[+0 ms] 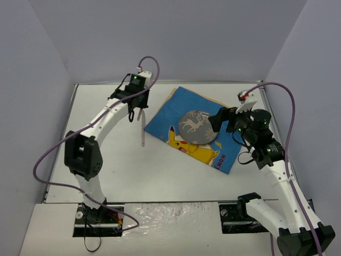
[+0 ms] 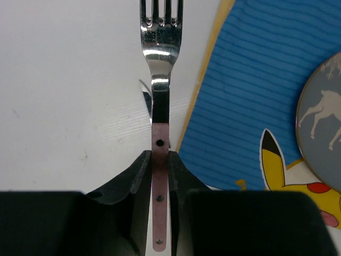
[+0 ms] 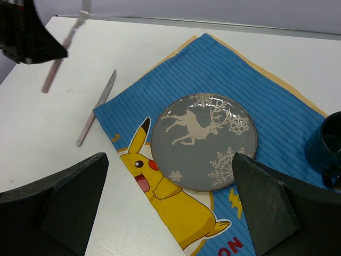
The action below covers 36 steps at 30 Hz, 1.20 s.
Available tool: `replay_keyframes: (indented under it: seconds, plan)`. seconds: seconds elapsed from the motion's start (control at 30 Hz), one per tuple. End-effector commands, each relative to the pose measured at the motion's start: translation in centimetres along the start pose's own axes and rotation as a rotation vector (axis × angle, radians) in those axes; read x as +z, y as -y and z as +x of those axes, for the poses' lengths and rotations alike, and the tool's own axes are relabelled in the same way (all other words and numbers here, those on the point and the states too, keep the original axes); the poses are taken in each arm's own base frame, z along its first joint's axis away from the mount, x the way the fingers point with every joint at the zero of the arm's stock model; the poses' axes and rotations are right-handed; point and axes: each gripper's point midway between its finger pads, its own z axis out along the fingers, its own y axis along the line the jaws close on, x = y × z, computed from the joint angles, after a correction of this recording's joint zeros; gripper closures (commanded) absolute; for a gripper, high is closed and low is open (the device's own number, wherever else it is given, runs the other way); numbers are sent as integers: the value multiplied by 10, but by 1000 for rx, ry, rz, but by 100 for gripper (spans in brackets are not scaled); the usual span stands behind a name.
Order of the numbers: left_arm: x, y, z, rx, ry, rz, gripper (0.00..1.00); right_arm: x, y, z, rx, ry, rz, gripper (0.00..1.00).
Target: Set the dinner table for one person
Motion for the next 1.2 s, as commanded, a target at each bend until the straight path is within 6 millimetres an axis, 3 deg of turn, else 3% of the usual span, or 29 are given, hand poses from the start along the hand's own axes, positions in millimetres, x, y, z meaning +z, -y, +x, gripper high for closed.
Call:
replay_keyframes:
  seconds: [0.0,0.2,0.4,0.73,1.03,1.1,1.17]
  plan:
    - [25,37,-12,209,-33,96,100,-15,-6,-34,-37,101,5,2]
    - [61,91,-14,264,-54,217,100,-22,0,-24,-13,58,51,2]
    - [97,118,0,222,-88,247,100,-27,1,-20,16,36,69,2]
    - [130,134,27,218,-146,254,100,-30,5,-15,47,23,95,2]
    - [145,127,49,233,-204,214,100,-32,6,-8,56,11,101,2]
    - [146,125,49,227,-206,205,91,-33,5,-8,56,11,100,1]
    - [143,125,47,216,-205,198,74,-33,5,-8,53,11,99,1]
